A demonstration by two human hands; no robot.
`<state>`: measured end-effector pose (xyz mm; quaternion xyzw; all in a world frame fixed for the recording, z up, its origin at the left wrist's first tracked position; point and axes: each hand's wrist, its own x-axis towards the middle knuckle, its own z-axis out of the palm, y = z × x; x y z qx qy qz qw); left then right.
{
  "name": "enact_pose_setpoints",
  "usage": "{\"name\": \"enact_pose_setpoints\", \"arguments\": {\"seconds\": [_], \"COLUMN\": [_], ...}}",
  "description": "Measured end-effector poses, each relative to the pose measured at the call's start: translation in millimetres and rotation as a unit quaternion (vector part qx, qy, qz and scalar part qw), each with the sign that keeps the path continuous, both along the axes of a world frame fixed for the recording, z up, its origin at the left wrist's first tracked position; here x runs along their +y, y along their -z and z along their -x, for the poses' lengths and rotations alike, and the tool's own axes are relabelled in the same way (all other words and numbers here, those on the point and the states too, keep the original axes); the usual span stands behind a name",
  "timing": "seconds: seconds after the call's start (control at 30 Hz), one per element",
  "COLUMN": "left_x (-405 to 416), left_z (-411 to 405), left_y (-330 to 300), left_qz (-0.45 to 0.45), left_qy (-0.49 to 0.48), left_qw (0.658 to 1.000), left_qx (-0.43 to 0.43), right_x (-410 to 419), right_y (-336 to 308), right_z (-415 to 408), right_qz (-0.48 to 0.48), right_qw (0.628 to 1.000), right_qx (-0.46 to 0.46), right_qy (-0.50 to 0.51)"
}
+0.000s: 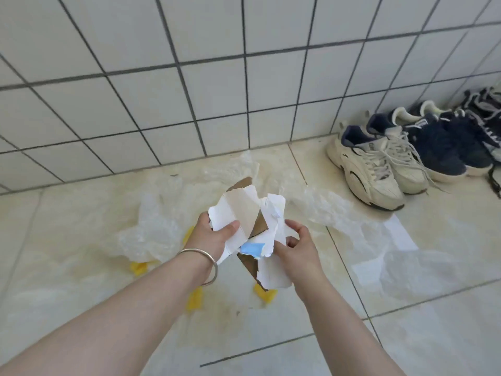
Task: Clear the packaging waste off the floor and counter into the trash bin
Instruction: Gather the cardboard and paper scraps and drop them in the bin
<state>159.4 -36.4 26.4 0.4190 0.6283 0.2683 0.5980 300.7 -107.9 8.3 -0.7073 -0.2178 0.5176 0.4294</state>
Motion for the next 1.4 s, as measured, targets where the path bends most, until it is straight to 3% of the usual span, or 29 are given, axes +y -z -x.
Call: {"name": "enact_pose_setpoints", "arguments": {"seconds": [0.1,0.27,0.4,0.6,0.8,0.97,1.2,1.4], "left_x": [16.5,19.7,23.3,26.9,32.3,33.2,48.6,83.3], "left_z": [51.9,120.0,175.3,300.1,468.7,602.9,763.1,812.8], "left_y": [-42.4,-80.3,-101.3,-124.4,-122.2,-109.6,-94.6,-61.0], "left_qz": [-0.036,-0.054,-0.072,-0.085,-0.102,-0.098,-0.089,-0.01], "left_qy": [-0.038,-0.078,-0.134,-0.206,-0.273,-0.32,-0.321,-0.233], "left_qw": [0.998,0.995,0.988,0.97,0.956,0.941,0.931,0.934], "left_qx": [0.041,0.042,0.034,0.092,0.043,0.055,0.153,0.269], "right_x": [29.5,55.4,74.0,94.6,111.5,134.9,185.0,212.2], "right_y": [-38.6,-86.2,-110.2,-139.4,-136.9,-136.1,-123.8,-78.1], "right_z": [44.8,111.8,175.4,311.0,474.5,609.5,761.3,822.7], "right_qz": [-0.03,-0.022,-0.043,-0.078,-0.074,-0.084,-0.115,-0.093], "right_qw": [0.999,0.997,0.992,0.977,0.965,0.953,0.942,0.912], "right_qx": [-0.004,0.005,-0.045,-0.081,-0.083,-0.078,-0.092,-0.172], "right_qy": [-0.039,-0.08,-0.109,-0.179,-0.237,-0.28,-0.301,-0.36]}}
